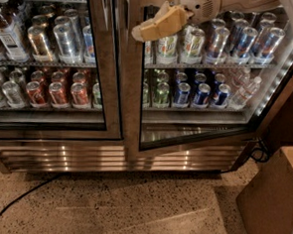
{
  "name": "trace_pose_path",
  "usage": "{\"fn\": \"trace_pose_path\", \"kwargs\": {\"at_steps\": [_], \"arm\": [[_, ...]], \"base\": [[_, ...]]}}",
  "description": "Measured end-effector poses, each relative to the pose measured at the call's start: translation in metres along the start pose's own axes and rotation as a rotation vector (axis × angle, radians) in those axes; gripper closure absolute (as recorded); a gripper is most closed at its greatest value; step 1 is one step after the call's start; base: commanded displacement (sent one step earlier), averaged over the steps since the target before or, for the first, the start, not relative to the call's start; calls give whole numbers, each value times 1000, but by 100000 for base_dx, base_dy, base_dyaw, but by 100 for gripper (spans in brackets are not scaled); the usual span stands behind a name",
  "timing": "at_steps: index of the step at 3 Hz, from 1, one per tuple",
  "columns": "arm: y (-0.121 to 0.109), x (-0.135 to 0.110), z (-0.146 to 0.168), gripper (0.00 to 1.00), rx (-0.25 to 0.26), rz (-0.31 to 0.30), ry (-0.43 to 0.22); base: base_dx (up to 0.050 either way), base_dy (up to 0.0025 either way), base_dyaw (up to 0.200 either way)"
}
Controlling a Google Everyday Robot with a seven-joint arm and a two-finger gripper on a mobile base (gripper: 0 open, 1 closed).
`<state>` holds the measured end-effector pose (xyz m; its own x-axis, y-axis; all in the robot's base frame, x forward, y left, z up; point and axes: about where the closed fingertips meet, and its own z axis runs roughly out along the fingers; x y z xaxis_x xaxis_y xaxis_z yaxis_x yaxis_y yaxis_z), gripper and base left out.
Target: Open right fridge door
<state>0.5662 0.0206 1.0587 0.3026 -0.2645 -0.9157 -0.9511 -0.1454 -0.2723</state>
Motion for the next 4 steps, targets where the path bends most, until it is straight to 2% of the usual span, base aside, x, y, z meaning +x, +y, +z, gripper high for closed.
{"fn": "trace_pose_path", "kwargs": {"at_steps": [1, 2, 3, 4], "arm": [[28, -12, -12, 60, -3, 4, 15], [43, -18, -22, 84, 9, 7, 31], [48, -20, -26, 100, 12, 6, 35], [48, -20, -26, 84, 12, 6, 35]], "base": [[0, 0, 0], [0, 0, 0], [0, 0, 0], [0, 0, 0]]}}
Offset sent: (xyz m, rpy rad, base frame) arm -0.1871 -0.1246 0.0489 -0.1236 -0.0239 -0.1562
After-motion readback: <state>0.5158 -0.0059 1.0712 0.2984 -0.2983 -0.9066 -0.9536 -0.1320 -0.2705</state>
